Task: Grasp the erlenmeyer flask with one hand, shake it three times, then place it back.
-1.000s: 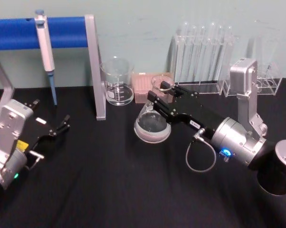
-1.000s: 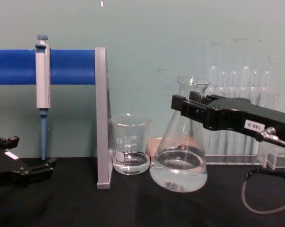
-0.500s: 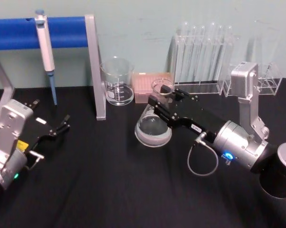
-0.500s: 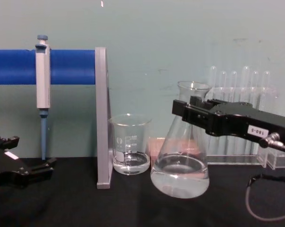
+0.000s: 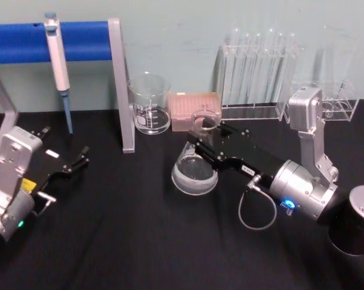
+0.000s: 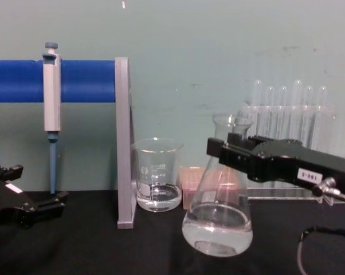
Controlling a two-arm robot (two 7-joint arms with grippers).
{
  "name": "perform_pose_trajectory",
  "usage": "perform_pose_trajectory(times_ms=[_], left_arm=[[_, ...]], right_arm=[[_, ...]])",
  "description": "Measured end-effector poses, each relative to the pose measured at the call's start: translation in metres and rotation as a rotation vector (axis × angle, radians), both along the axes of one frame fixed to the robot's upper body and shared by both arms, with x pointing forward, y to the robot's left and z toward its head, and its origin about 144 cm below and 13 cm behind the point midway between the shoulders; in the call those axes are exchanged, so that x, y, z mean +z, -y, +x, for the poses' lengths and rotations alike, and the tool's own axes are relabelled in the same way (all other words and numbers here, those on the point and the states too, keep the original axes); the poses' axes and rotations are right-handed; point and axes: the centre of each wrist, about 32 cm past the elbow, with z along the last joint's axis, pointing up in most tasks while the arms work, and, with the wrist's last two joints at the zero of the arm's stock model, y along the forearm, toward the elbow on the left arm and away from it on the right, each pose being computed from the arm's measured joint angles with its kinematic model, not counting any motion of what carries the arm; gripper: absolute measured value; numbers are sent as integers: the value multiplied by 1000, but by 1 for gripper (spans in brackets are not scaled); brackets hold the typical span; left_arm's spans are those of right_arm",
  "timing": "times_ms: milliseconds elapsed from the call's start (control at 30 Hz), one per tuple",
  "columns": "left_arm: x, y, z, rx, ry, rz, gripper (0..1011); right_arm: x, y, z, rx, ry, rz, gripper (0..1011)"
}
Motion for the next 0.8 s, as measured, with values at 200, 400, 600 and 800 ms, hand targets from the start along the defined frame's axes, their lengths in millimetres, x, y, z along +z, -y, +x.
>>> perform_pose_trajectory(times_ms=[200,400,600,800], left_arm=[[0,0,0,0,0,0,1001],[0,0,0,0,0,0,1001],[0,0,0,0,0,0,1001],[0,0,0,0,0,0,1001]], right_arm=[[-7,1,1,12,-15,-30,450],[-15,3,2,24,-28,-60,451],[-20,4,2,30,-42,-76,450],[-25,5,3,32,-51,-85,451]])
